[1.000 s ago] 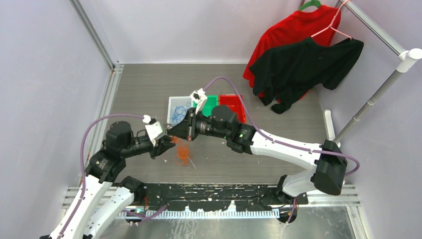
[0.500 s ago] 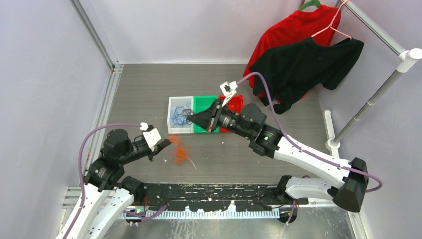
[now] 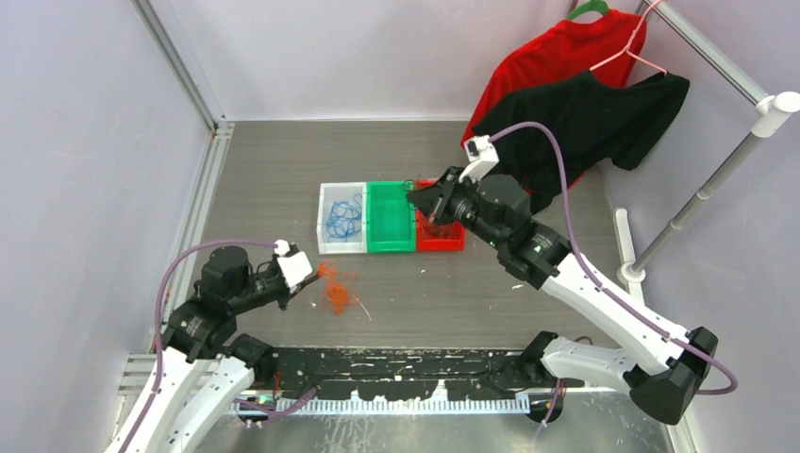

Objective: Untangle the cables

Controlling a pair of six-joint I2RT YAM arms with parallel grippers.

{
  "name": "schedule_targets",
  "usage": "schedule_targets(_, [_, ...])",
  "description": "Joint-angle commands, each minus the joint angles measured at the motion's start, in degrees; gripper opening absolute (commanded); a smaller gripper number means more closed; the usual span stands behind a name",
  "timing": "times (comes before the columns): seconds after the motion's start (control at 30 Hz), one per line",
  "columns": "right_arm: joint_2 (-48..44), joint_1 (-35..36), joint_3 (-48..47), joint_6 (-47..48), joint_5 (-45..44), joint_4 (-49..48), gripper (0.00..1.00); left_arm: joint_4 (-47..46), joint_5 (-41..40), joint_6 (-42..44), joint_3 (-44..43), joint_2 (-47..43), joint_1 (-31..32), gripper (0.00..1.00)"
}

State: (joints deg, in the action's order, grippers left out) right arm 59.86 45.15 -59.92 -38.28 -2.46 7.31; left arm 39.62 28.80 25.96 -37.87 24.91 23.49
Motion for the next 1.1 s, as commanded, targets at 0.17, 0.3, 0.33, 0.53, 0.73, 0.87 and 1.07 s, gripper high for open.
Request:
schedule_targets(0.17, [5.6,-6.7,-4.2,5.3,-11.9,14.2,0.03,-0.2,4.7,-0.5,-5.8,1.3,-0.3,0.0])
schedule_targets(0.3, [12.0,-12.4,-4.7,6.7,-11.7,12.8,0.08,0.5,6.2,-1.0,-8.0,2.8,-0.3,0.0])
schedule_targets(0.33, [13.6,-13.1,-5.2,7.4,-11.7,12.1,0.14,0.9,6.5,-1.2,-8.6,3.3,-0.3,0.0])
schedule_targets(0.53, [22.1,-14.7,-13.3,12.3,-14.1,12.4,0.63,2.0,8.0,-2.4,-11.9,5.3,-0.3,0.0])
schedule_targets(0.73, [19.1,-13.6,-11.0,12.5,-2.7,7.8,0.81,2.2,9.3,-3.1,-13.2,5.5,-0.3,0.0])
schedule_targets(0.87, [14.0,-7.0,-2.0,14.3,10.8,-3.8,0.81,2.3,11.1,-4.5,-13.6,5.8,-0.3,0.0])
schedule_targets(1.07, [10.7,4.1,6.4,15.8,23.6,-16.3,0.81,0.9,13.0,-10.3,-15.8,7.0,-0.2,0.0])
